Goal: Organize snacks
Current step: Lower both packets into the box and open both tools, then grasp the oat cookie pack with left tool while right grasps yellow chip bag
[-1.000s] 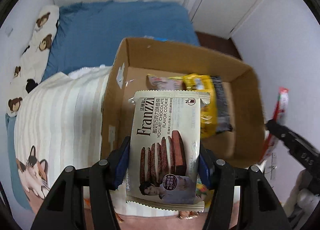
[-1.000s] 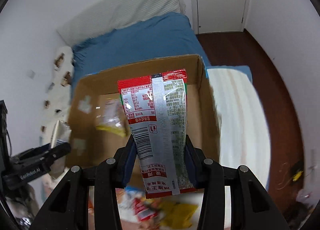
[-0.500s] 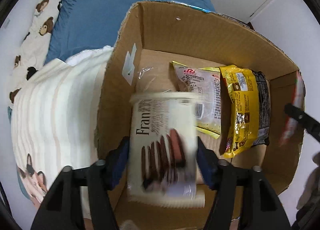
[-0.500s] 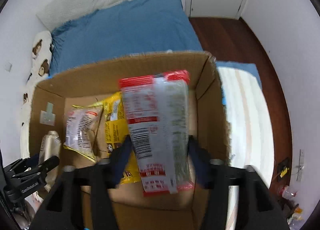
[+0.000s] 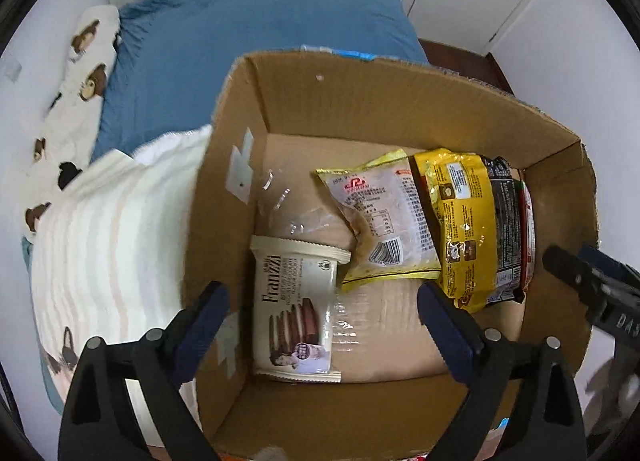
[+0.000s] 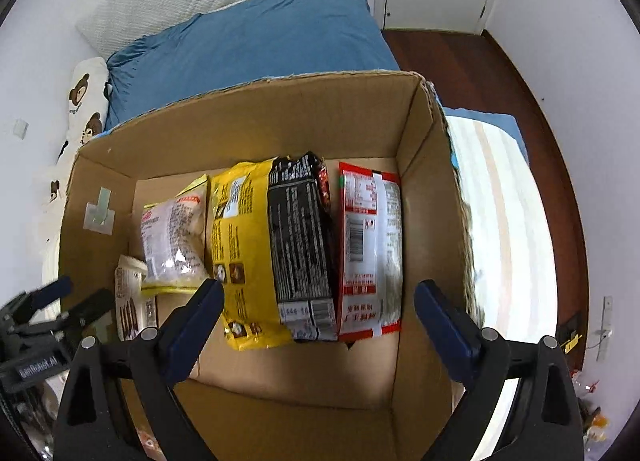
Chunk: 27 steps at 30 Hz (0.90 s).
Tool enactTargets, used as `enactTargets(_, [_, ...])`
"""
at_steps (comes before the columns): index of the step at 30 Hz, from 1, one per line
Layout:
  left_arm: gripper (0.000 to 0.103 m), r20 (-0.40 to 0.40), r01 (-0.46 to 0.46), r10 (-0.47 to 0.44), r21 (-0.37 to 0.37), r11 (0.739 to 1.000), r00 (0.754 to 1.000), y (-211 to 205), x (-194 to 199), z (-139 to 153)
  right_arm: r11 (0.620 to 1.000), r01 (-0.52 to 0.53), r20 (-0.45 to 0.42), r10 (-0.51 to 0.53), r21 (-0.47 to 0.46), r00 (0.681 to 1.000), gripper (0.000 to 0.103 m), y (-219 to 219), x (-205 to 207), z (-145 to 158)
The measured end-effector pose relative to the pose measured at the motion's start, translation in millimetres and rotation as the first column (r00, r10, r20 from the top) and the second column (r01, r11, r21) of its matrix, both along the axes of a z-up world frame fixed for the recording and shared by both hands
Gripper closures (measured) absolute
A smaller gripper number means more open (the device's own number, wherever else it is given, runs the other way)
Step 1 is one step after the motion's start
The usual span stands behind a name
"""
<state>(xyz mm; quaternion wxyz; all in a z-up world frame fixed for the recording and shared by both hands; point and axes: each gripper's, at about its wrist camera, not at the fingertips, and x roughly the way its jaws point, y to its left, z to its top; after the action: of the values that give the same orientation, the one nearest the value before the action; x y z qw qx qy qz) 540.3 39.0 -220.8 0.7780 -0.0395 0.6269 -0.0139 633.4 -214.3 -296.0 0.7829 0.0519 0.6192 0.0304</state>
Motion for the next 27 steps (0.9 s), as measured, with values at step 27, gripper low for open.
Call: enactTargets(27, [0.007,0.341,-0.008,-0.011,0.054,0.999,0.940,-11,-152,100,0.998,-0.037,0.291,0.023,0.043,0.956,0.005,5,-175,106])
